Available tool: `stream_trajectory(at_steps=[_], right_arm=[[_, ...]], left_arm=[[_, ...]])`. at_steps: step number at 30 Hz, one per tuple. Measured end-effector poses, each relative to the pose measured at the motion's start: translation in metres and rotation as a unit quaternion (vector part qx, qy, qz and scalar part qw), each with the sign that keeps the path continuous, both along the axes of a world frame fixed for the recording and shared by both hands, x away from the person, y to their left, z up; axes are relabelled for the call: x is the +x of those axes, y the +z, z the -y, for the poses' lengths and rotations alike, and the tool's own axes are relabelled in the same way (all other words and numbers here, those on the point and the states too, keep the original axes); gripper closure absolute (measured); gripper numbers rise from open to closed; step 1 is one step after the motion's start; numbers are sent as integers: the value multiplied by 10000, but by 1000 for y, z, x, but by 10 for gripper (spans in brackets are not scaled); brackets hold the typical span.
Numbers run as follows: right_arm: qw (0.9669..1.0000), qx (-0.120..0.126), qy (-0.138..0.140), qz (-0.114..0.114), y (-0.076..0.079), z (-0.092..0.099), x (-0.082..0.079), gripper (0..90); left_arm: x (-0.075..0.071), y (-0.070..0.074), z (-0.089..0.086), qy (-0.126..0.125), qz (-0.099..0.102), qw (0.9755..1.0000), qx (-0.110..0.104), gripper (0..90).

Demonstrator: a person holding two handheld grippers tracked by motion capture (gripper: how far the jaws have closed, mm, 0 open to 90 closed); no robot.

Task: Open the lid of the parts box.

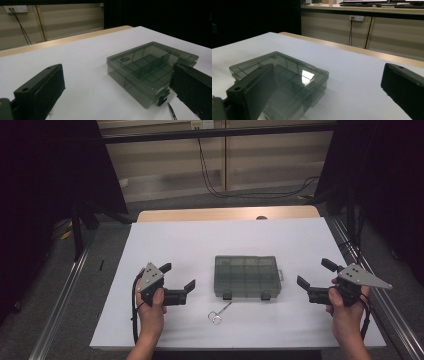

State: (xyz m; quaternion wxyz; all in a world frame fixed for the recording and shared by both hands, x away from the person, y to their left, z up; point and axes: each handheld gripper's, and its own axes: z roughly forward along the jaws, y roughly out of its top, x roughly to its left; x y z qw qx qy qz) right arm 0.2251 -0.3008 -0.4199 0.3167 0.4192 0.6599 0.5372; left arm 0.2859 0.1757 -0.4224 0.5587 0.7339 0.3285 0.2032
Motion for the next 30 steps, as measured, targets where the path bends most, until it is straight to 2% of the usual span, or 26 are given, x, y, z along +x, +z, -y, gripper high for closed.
stream_trajectory(at_steps=[2,11,15,16,20,22,24,25,26,27,28,29,30], right_arm=[[10000,59,-24,-3,2,-3,3,0],[9997,226,-130,-33,11,-14,17,0],[9988,490,-21,40,13,-18,19,0],[9986,516,3,71,12,-19,19,0],[9981,578,199,-48,7,-21,20,11],[9978,609,222,-135,4,-22,21,64],[9982,467,258,-277,-1,-25,22,144],[9983,316,241,-426,-3,-26,22,209],[9981,177,189,-562,-5,-26,23,274],[9967,9,112,-802,-8,-26,24,409],[9967,9,112,-802,-8,-26,24,409],[9953,-36,144,-954,-14,-25,25,544],[9953,-36,144,-954,-14,-25,25,544]], left_arm=[[2,1,3,-32,-3,10000,23,0],[9,5,17,-121,-25,9999,-110,0],[10,3,23,-193,-40,9997,-159,0],[11,2,24,-222,-78,9997,-114,0],[10,-5,34,-317,-203,9992,-91,16],[9,-9,38,-516,-266,9983,-47,26],[8,-11,43,-669,-358,9971,12,38],[7,-12,45,-632,-425,9971,75,63],[6,-13,46,-616,-436,9971,107,110],[5,-14,46,-587,-451,9972,138,230],[4,-16,46,-546,-466,9972,199,230],[4,-18,47,-535,-505,9972,160,366],[4,-19,47,-485,-560,9970,225,366]])
